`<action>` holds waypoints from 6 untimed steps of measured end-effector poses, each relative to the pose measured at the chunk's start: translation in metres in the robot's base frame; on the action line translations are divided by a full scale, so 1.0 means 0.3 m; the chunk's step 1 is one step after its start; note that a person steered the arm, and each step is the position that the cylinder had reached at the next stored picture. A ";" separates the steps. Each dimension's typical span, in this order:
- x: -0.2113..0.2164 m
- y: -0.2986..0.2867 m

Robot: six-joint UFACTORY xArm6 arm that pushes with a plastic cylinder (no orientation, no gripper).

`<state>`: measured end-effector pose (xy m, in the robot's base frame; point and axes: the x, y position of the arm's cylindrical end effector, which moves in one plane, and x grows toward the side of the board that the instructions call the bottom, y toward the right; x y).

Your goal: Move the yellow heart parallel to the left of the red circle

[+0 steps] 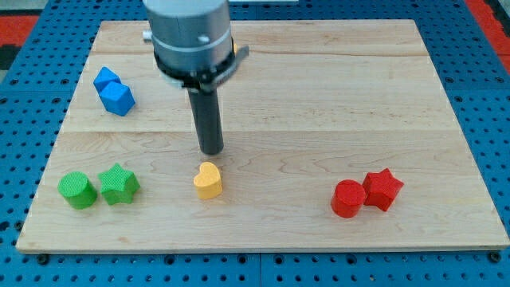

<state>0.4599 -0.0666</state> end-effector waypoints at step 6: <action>0.480 0.048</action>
